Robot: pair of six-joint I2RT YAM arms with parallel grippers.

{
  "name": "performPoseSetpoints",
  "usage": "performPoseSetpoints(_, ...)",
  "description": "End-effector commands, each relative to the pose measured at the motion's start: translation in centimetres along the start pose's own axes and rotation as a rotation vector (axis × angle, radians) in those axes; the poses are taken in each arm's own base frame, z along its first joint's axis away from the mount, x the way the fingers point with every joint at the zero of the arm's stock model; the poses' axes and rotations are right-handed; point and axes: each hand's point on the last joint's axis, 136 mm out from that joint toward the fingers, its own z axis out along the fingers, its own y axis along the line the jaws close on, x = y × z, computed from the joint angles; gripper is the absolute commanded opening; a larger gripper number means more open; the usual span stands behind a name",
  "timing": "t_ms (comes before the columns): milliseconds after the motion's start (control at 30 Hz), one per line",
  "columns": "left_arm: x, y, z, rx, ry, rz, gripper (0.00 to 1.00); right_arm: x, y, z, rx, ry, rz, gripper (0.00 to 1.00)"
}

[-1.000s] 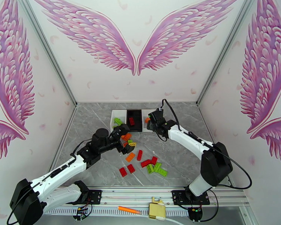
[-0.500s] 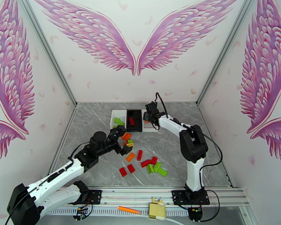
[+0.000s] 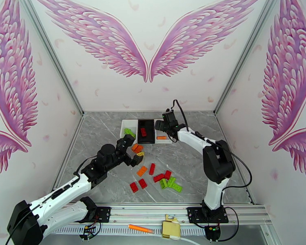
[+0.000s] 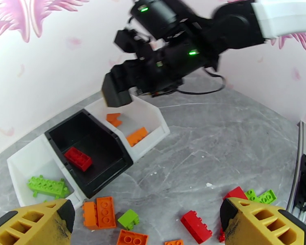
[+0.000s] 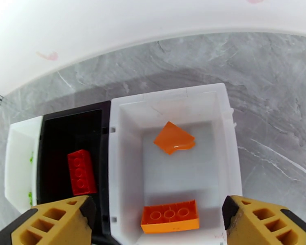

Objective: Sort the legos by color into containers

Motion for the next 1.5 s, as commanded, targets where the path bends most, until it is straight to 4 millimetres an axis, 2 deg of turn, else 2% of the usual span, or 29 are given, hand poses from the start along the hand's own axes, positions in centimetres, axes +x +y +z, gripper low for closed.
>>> performPoseSetpoints(0,1.0,2.8,0.3,-0.164,0.017,-0.092,0.99,-1.1,2.0,-3.2,-0.131,-0.068,-0.048,0.90)
performPoseSetpoints(100,1.1,3.2,0.1,-0.188,0.004,-0.111,0.99,0.1,2.6,-4.8,-0.170,-0.048,-0.071,0.91)
performPoseSetpoints(200,1.4,2.7,-0.3,-0.150,0.001,-0.083,0.99,2.3,3.2,-5.9,-0.162,0.003,-0.097,0.91)
performPoseSetpoints(333,2.8,1.7,-1.4,-0.099,0.099,0.002,0.99,5.7,5.1,-6.6,-0.166,0.074,-0.101,0.91)
performPoseSetpoints(467,3.4,1.2,-3.4,-0.073,0.135,0.048,0.99,9.6,6.7,-5.9,-0.143,0.176,-0.089,0.91)
performPoseSetpoints(600,4.4,2.0,-4.9,-0.125,0.186,0.099,0.99,13.7,9.0,-5.0,-0.144,0.283,-0.117,0.90)
performPoseSetpoints(767,4.3,2.1,-5.9,-0.137,0.178,0.125,0.99,17.1,12.0,-3.6,-0.157,0.368,-0.173,0.89)
performPoseSetpoints(867,4.2,2.1,-5.8,-0.140,0.170,0.127,0.99,18.4,13.2,-2.4,-0.173,0.412,-0.197,0.86)
performPoseSetpoints(1033,4.2,2.4,-5.8,-0.155,0.164,0.137,0.99,19.6,13.4,-1.1,-0.169,0.454,-0.208,0.76)
performPoseSetpoints(1200,4.6,2.3,-5.7,-0.153,0.171,0.142,0.99,20.7,12.8,-0.6,-0.152,0.478,-0.224,0.63)
performPoseSetpoints(1367,4.6,2.2,-5.6,-0.149,0.163,0.141,0.99,21.2,12.2,-0.3,-0.132,0.488,-0.226,0.58)
performPoseSetpoints(1467,4.8,1.9,-5.3,-0.128,0.173,0.140,0.99,21.4,11.8,-0.1,-0.113,0.489,-0.222,0.51)
